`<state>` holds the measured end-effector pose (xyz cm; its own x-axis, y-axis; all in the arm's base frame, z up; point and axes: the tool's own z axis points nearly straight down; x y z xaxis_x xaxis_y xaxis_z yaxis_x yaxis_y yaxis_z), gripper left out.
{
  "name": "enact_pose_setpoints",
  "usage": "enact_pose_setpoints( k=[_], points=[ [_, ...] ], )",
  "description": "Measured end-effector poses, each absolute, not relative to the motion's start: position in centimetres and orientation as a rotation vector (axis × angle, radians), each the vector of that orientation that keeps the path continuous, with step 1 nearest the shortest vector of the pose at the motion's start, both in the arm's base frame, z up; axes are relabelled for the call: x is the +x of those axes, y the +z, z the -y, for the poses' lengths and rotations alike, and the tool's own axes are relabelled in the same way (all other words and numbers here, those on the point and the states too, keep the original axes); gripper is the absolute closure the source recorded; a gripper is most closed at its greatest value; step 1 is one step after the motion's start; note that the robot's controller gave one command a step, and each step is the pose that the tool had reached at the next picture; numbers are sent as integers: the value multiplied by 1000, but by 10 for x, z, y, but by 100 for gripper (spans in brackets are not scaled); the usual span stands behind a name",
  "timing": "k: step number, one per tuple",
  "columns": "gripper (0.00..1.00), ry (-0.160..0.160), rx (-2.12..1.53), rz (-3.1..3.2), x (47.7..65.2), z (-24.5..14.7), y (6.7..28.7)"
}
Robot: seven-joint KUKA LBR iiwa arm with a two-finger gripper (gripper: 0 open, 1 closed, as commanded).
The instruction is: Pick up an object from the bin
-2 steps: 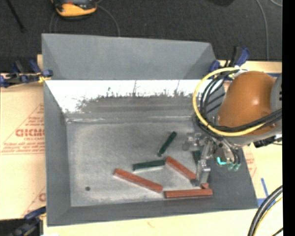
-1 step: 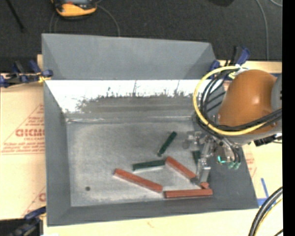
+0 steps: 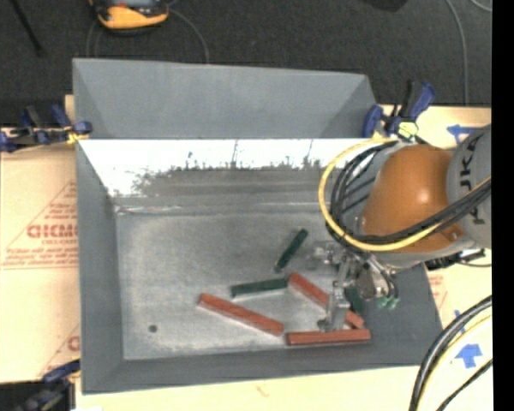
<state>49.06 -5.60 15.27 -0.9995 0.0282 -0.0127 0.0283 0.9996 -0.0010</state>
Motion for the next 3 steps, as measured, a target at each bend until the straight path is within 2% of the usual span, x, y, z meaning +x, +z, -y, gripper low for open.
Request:
enact_pose_setpoints(
  k=[1,2,3],
  points=[
    [100,2,210,-3109,510,48,76],
    [0,-1,206,-3126,505,48,71],
    [100,-2,202,-3129,504,48,71]
  ],
)
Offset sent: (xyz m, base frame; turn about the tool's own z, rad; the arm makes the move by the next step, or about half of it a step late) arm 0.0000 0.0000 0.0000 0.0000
